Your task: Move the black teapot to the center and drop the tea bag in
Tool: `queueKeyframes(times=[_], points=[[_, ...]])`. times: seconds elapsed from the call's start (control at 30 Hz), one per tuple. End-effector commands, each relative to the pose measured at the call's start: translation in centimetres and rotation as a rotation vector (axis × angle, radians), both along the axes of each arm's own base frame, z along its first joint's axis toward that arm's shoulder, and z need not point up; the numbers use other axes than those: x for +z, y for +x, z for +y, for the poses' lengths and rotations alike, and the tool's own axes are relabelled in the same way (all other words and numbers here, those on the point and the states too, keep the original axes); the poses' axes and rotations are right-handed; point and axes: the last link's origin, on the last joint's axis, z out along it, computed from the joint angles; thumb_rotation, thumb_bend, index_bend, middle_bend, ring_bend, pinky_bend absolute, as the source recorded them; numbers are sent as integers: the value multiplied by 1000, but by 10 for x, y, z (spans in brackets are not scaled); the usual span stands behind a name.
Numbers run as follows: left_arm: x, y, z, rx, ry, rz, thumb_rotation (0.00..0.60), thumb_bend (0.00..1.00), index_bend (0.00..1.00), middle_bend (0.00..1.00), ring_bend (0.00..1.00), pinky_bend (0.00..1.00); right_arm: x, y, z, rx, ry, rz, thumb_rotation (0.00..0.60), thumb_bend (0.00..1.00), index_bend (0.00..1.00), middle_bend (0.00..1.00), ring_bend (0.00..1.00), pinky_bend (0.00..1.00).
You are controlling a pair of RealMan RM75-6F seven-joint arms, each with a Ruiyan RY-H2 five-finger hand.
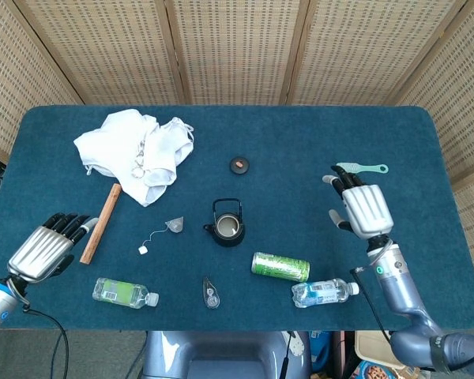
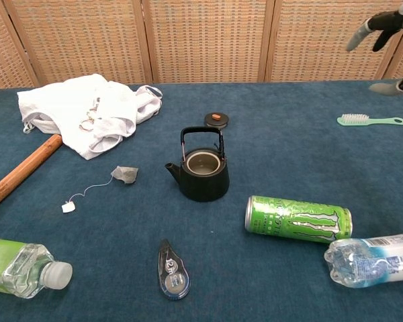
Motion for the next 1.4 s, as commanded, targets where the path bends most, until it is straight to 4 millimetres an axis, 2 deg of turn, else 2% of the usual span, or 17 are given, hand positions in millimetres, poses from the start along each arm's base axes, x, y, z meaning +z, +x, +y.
queueKeyframes(times=[0.03, 0.33, 0.53, 0.7, 1.2, 1.4], points=[[-8, 9, 6, -30, -46, 8, 600, 420, 89, 182, 209, 326, 4, -8, 11, -15, -9, -2, 600, 461, 276, 220, 281, 630], [-36, 32, 18, -68, -199, -7, 600, 392, 173, 381, 384, 509, 12, -27, 29, -55, -25, -23, 600, 460, 276, 219, 281, 631], [-58, 38, 32, -65, -233, -10, 600, 390, 279, 541, 520, 548, 18, -36, 35, -75, -21, -21, 600, 461, 276, 217, 281, 630], [-72, 40, 40, -31, -247, -34, 600, 408, 323, 664, 617, 614, 17, -41, 39, -92, -10, -24, 600, 461, 276, 218, 281, 630], [-102, 41, 57, 46, -263, -72, 600, 407, 375, 758, 709, 673, 15, -50, 39, -117, 1, -27, 600, 460, 276, 217, 281, 631], [-115, 38, 67, 77, -237, -108, 600, 354, 432, 767, 718, 677, 13, -55, 38, -133, 9, -30, 600, 461, 276, 217, 281, 630]])
